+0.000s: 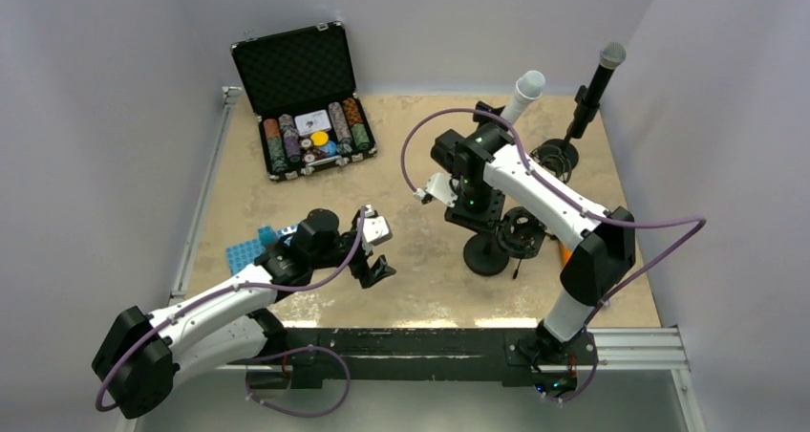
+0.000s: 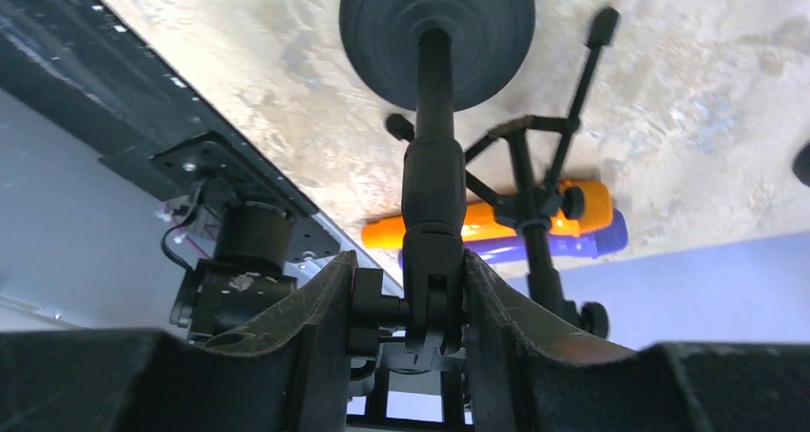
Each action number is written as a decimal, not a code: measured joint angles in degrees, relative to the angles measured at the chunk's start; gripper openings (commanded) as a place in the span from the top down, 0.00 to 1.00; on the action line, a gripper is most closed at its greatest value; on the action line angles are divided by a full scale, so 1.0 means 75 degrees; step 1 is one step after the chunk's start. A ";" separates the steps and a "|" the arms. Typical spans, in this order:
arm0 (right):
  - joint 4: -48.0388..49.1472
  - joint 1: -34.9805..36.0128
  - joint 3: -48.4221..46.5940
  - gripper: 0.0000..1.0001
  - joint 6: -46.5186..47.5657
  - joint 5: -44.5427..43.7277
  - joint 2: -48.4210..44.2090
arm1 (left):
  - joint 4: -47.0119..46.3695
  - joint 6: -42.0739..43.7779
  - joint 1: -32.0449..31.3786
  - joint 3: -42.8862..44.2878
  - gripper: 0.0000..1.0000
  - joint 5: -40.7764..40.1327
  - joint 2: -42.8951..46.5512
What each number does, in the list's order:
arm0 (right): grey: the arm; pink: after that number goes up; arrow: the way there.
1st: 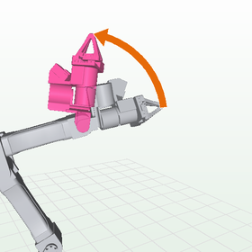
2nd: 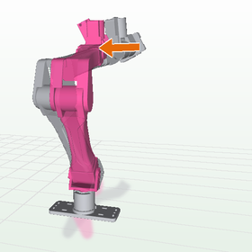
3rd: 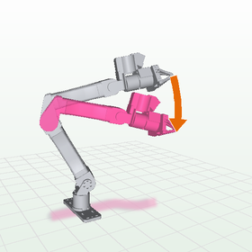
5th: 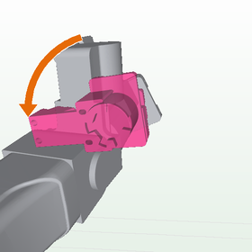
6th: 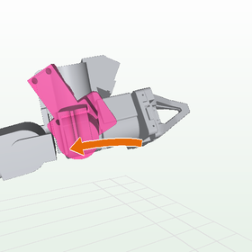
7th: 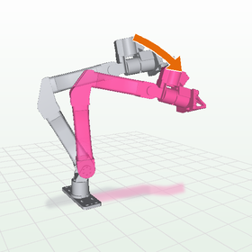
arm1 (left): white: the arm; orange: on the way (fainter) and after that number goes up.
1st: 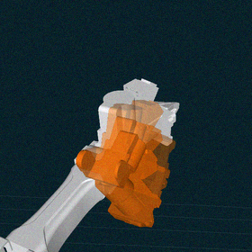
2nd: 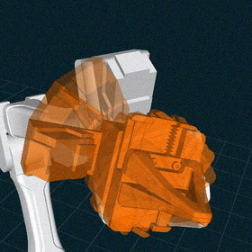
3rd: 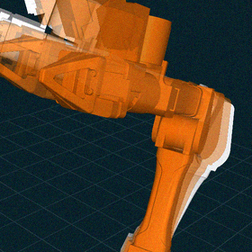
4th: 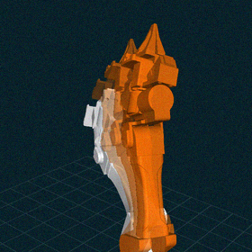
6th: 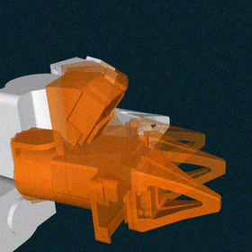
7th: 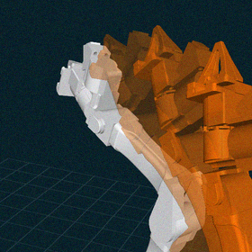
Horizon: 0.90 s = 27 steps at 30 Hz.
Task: Remove the microphone from the stand
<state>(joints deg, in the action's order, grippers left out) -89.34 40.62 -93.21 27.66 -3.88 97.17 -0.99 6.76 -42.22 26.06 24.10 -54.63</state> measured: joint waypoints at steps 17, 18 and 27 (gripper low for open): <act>0.0137 -0.0536 -0.0632 0.56 0.0029 -0.0516 0.0280 | 0.0516 0.0251 0.0029 0.0283 0.14 -0.0050 0.0023; 0.0143 -0.0554 -0.0632 0.52 0.0029 -0.0516 0.0286 | 0.0525 0.0251 0.0029 0.0283 0.14 -0.0050 0.0029; 0.0117 -0.0641 -0.1326 0.26 0.0067 -0.0460 0.0277 | 0.0659 0.0306 0.0035 0.0393 0.14 -0.0047 0.0029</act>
<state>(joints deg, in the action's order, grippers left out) -88.47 35.81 -103.15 28.16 -7.33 99.24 3.95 9.06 -41.95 29.02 23.75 -54.41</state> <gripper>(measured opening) 0.722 0.857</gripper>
